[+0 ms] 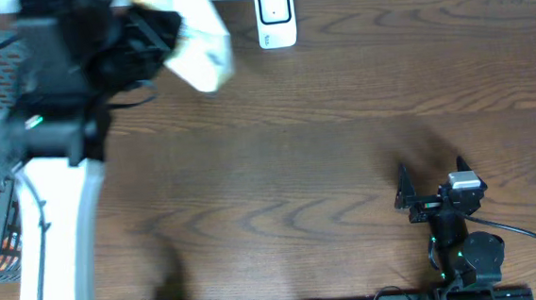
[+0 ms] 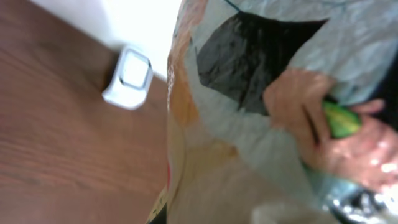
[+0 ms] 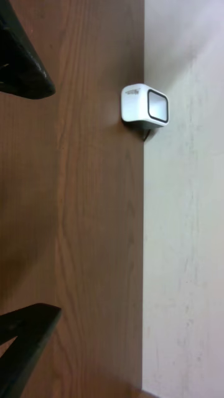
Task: Scan the item barcode
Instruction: 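Lift the package out and carry it toward the white scanner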
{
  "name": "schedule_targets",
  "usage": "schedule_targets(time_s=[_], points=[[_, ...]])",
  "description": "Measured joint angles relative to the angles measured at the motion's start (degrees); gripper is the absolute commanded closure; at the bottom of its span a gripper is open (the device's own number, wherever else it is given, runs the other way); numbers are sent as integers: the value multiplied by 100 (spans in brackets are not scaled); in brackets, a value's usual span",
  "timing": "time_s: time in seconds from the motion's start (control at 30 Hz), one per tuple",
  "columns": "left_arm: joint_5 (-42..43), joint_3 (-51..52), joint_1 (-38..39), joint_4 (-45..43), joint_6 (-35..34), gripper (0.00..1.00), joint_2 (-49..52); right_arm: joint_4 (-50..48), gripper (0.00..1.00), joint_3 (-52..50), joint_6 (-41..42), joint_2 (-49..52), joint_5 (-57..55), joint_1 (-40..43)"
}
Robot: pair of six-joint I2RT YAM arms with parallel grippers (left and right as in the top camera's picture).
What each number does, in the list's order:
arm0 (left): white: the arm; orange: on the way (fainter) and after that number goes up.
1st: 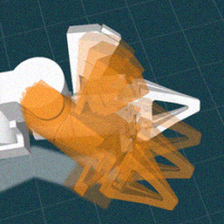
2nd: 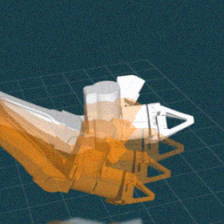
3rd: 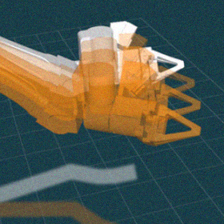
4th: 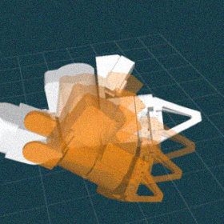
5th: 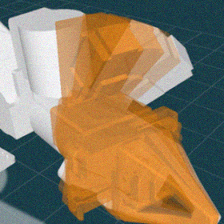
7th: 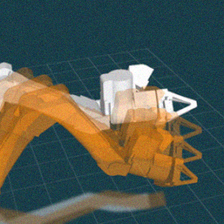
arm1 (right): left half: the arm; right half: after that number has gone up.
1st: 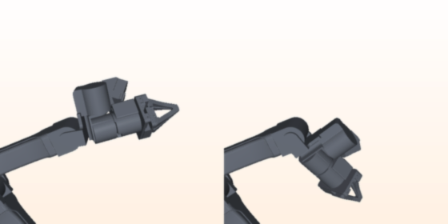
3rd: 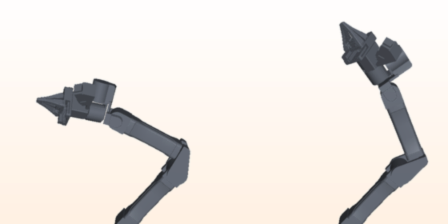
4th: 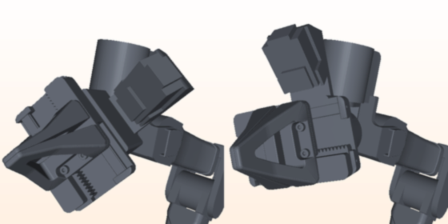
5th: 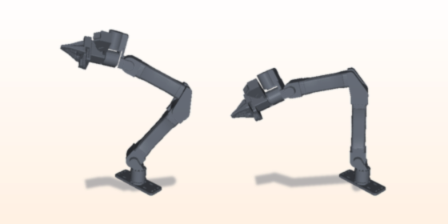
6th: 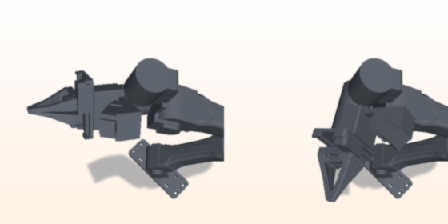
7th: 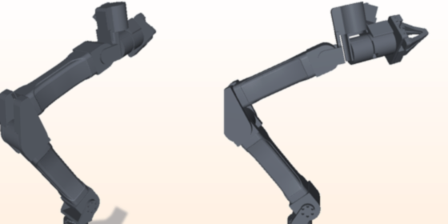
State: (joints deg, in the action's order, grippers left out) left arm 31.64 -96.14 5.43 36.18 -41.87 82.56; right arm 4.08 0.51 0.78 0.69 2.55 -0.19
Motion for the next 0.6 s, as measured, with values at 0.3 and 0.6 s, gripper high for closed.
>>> schedule_targets(time_s=[0.3,0.6], points=[[-190,0,1178,52,566,92,1443,2,1,0,0,0,0,0],[-1808,4,1926,636,619,92,2509,0,1,0,0,0,0,0]])
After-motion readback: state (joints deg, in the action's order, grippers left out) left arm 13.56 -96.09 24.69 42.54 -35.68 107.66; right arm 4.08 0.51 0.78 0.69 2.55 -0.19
